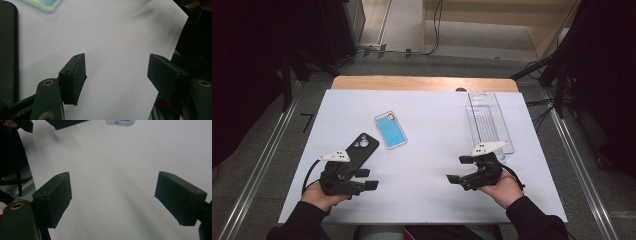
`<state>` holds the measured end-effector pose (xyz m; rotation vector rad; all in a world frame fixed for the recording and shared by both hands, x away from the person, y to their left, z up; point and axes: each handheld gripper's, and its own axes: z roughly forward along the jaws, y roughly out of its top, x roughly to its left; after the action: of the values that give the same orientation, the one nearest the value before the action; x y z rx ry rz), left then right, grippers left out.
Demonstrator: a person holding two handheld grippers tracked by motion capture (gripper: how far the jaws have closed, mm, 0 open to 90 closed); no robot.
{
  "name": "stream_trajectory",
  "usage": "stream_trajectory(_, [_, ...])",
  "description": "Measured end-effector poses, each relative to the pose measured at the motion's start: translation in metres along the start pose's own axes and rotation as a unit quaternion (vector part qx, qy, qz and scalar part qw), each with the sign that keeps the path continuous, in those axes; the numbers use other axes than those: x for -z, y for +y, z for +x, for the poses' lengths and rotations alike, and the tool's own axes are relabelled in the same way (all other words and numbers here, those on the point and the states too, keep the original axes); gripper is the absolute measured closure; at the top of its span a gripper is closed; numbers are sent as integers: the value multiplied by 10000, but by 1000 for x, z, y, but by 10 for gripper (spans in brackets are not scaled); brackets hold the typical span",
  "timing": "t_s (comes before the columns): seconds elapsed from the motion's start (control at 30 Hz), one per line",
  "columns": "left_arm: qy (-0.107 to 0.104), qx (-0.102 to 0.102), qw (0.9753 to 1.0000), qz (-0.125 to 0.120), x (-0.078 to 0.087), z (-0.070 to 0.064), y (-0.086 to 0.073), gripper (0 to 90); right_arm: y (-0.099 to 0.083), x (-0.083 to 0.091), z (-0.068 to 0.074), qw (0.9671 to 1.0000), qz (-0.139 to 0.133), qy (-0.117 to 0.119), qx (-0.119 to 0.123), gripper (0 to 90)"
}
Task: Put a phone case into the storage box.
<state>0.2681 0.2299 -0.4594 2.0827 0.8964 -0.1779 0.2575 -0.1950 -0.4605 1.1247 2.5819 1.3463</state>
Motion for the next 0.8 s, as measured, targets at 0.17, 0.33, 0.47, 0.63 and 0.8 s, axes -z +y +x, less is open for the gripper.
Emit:
stream_trajectory(0.17, [59, -36, 10000, -1, 0, 0, 0, 315, 5, -6, 0, 9999, -27, -136, -36, 124])
stream_trajectory(0.33, [90, -50, 9999, 1, 0, 0, 0, 315, 10, -13, 2, 9997, -74, -233, -54, 124])
stream_trajectory(0.47, [86, -73, 9999, 15, 0, 0, 0, 315, 16, -20, 2, 9994, -38, -306, -164, 124])
stream_trajectory(0.63, [96, -106, 9999, 35, 0, 0, 0, 315, 21, -24, 0, 9990, -109, -341, -252, 124])
stream_trajectory(0.8, [102, -127, 9999, 2, 0, 0, 0, 315, 30, -30, -1, 9989, -135, -351, -271, 124])
